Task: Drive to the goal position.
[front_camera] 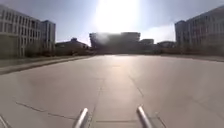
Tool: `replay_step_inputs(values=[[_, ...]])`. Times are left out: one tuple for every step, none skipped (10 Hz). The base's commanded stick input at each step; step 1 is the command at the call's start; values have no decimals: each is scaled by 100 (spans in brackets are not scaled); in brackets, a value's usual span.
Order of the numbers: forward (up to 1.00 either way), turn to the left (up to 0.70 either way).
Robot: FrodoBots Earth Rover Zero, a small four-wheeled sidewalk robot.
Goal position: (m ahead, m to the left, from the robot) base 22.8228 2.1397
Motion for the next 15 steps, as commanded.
replay_step_inputs(values=[[100,-2],[100,-2],[100,-2],[100,-2],[100,-2],[100,-2],[100,-2],[100,-2],[100,-2],[100,-2],[100,-2],[100,-2],[100,-2],[100,-2],[100,-2]])
